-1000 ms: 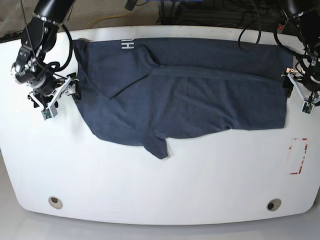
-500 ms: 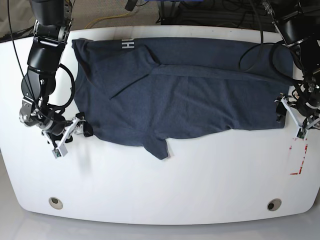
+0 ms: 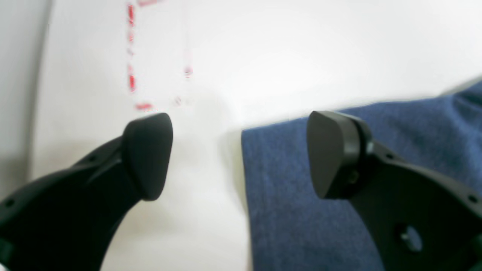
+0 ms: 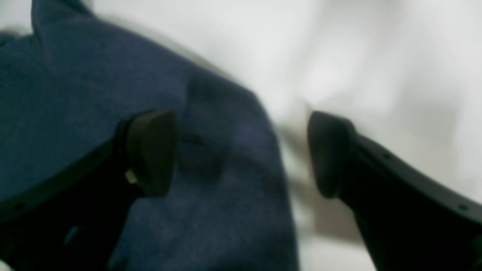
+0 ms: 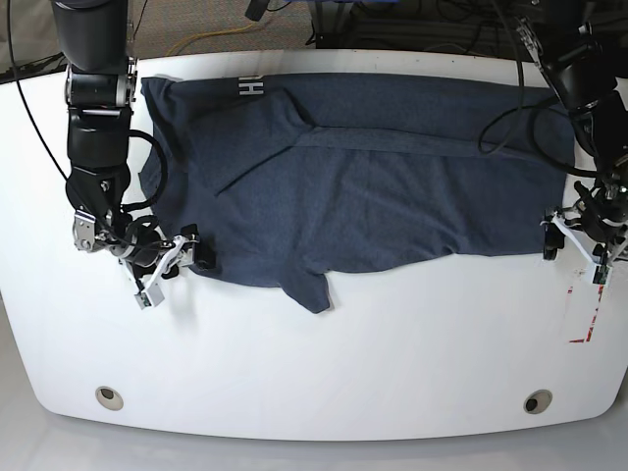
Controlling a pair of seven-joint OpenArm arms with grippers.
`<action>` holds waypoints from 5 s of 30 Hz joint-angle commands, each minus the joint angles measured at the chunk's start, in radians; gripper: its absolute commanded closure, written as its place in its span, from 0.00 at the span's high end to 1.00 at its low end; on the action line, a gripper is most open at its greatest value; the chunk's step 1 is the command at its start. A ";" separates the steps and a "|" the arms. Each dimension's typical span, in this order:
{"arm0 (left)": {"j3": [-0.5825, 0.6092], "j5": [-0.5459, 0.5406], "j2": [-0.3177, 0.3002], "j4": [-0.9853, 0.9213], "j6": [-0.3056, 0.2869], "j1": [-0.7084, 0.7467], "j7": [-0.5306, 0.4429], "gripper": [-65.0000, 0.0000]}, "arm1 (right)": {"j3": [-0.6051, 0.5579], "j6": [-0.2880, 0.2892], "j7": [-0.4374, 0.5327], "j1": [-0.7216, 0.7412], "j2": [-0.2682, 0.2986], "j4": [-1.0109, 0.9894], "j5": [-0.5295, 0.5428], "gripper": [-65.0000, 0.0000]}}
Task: Fold the T-shirt properly
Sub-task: 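Release and move both grippers to the shirt's hem edge, grasp it, then lift the hem with both grippers and fold it over onto the shirt, then regrasp the folded shirt end with the right gripper and tuck it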
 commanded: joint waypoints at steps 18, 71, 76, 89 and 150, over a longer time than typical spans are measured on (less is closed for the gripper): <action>-0.003 -0.012 -0.025 -0.266 0.055 -0.142 -0.025 0.81 | -0.002 0.007 0.016 0.012 -0.031 0.011 0.011 0.00; 0.075 -0.016 0.007 0.030 0.051 -0.021 -0.020 0.00 | 0.181 0.007 -0.372 -0.237 0.027 0.802 0.019 0.00; 0.073 -0.016 0.007 0.096 0.051 0.027 -0.020 0.00 | 0.242 0.007 -0.423 -0.350 0.026 0.974 0.022 0.00; 0.073 -0.016 0.001 0.270 0.051 0.191 -0.019 0.00 | 0.339 0.007 -0.430 -0.663 -0.037 1.204 0.022 0.00; 0.155 -0.009 -0.047 0.311 -0.070 0.248 0.323 0.71 | 0.164 0.007 -0.450 -0.298 -0.096 0.621 0.016 0.63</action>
